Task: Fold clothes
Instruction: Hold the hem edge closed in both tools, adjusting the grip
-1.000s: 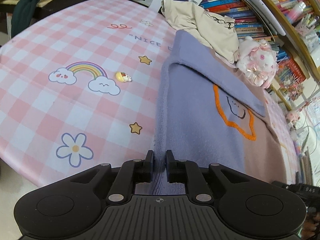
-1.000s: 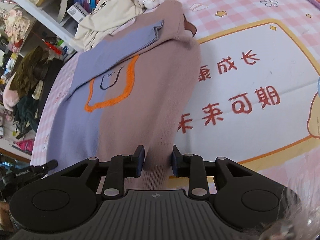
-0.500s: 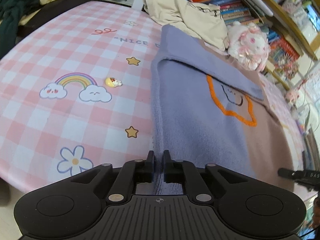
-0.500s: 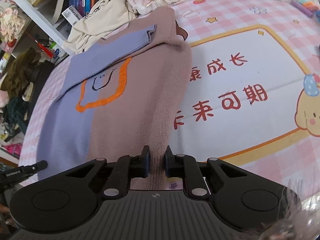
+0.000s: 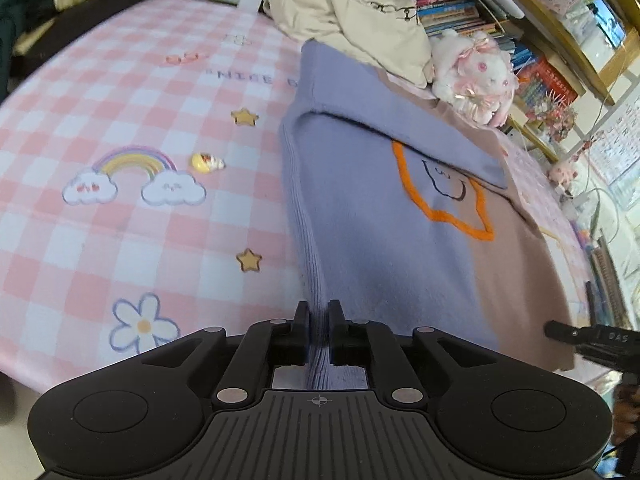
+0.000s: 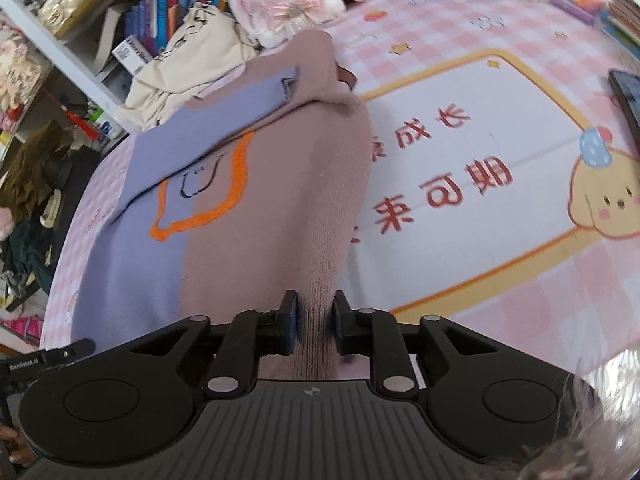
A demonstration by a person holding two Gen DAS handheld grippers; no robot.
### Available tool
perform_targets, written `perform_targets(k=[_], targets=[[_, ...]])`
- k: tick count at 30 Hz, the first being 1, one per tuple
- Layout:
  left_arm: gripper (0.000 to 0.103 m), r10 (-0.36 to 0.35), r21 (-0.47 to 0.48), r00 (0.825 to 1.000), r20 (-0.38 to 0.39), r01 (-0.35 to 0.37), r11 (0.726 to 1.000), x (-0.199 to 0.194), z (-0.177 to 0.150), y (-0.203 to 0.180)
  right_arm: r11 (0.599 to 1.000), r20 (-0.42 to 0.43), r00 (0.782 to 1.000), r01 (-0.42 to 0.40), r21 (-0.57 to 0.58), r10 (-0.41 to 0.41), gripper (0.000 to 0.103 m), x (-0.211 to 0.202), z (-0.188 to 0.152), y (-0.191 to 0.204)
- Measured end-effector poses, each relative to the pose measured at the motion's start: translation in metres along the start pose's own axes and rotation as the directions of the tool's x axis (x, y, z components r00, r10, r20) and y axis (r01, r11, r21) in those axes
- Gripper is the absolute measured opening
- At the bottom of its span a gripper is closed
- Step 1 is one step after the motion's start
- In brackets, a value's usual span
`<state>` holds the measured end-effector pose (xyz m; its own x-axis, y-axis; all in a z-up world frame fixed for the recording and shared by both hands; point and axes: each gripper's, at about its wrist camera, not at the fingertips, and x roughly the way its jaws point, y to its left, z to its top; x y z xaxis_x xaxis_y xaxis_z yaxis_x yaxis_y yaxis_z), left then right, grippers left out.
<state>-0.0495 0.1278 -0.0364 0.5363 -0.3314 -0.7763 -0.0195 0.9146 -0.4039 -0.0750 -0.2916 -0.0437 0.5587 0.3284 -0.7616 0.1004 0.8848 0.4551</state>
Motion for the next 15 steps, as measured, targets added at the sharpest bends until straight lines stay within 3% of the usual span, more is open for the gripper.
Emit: perform_targets(k=[5, 8, 15], targets=[[0.01, -0.011, -0.04, 1.0, -0.011, 0.01, 0.999, 0.002, -0.001, 0.006, 1.0, -0.005, 1.0, -0.01, 0.021, 0.011, 0.021, 0.002, 0.0, -0.002], [0.008, -0.011, -0.044, 1.0, -0.011, 0.011, 0.999, 0.003, -0.002, 0.004, 1.0, -0.018, 1.0, -0.005, -0.007, 0.005, 0.012, 0.004, 0.002, 0.002], [0.005, -0.012, -0.052, 1.0, -0.012, 0.011, 0.999, 0.004, -0.002, 0.001, 0.999, 0.015, 1.0, 0.019, -0.031, -0.019, 0.011, -0.006, 0.002, 0.002]])
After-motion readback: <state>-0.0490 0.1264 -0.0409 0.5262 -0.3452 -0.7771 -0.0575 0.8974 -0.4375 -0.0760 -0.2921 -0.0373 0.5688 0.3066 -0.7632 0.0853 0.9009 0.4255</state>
